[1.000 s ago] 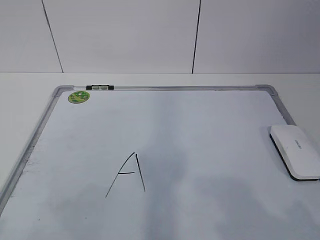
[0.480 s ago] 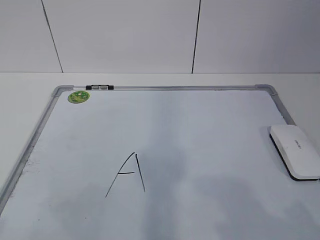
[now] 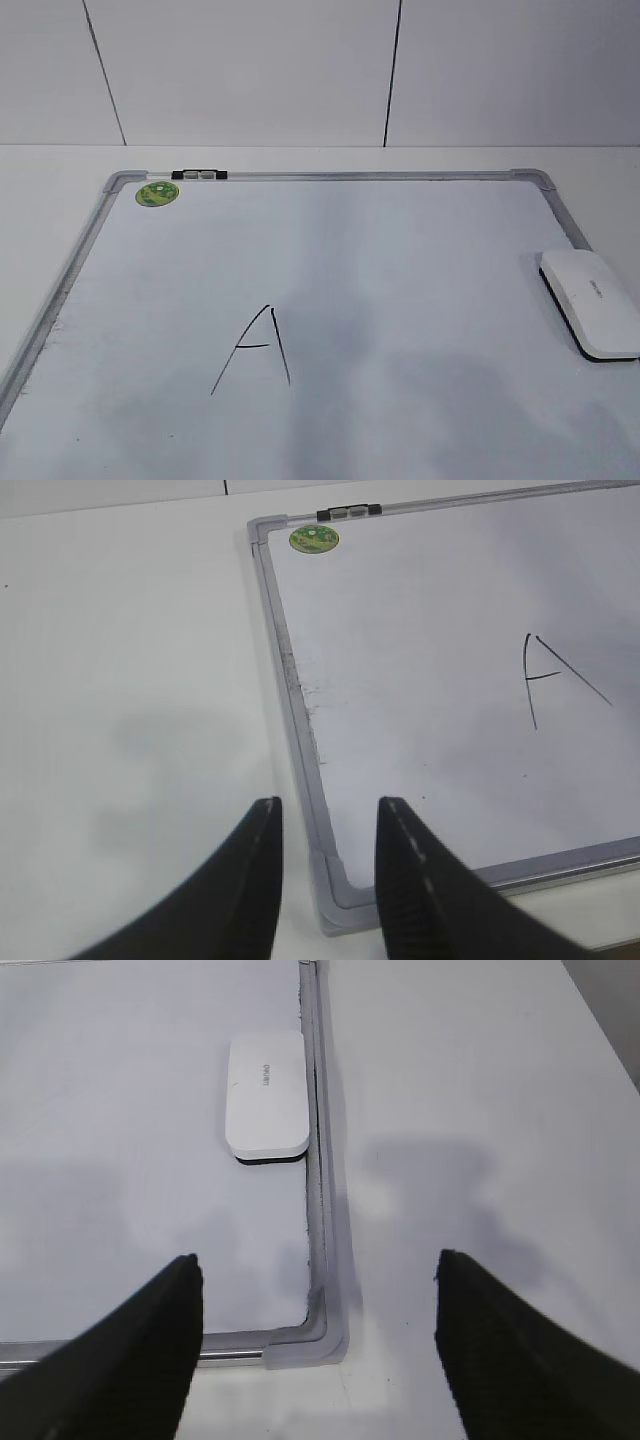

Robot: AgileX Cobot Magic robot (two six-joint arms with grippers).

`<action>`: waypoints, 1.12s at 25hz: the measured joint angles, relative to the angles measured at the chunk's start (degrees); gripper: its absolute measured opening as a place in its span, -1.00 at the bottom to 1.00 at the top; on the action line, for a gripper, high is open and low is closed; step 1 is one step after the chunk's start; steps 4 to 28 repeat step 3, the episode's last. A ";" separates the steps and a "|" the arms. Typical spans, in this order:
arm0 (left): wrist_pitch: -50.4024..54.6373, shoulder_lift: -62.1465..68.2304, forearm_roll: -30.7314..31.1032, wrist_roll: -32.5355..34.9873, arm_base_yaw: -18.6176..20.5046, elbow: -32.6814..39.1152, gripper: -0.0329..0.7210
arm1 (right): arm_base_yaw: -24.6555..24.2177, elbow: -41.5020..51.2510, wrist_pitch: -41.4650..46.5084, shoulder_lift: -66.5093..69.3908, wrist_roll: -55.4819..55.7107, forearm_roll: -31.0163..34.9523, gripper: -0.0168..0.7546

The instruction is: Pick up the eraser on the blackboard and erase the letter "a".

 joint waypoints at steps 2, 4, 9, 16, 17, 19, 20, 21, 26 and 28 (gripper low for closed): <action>0.00 0.00 0.00 0.00 0.00 0.00 -0.28 | 0.00 0.00 0.00 0.00 0.00 0.00 0.54; 0.00 0.00 0.00 0.00 0.00 0.00 -0.28 | 0.00 0.00 0.00 0.00 0.00 0.00 0.54; 0.00 0.00 0.00 0.00 0.00 0.00 -0.28 | 0.00 0.00 0.00 0.00 0.00 0.00 0.54; 0.00 0.00 0.00 0.00 0.00 0.00 -0.28 | 0.00 0.00 0.00 0.00 0.00 0.00 0.54; 0.00 0.00 0.00 0.00 0.00 0.00 -0.28 | 0.00 0.00 0.00 0.00 0.00 0.00 0.54; 0.00 0.00 0.00 0.00 0.00 0.00 -0.28 | 0.00 0.00 0.00 0.00 0.00 0.00 0.54; 0.00 0.00 0.00 0.00 0.00 0.00 -0.28 | 0.00 0.00 0.00 0.00 0.00 0.00 0.54; 0.00 0.00 0.00 0.00 0.00 0.00 -0.28 | 0.00 0.00 0.00 0.00 0.00 0.00 0.54; 0.00 0.00 0.00 0.00 0.00 0.00 -0.28 | 0.00 0.00 0.00 0.00 0.00 0.00 0.54; 0.00 0.00 0.00 0.00 0.00 0.00 -0.28 | 0.00 0.00 0.00 0.00 0.00 0.00 0.54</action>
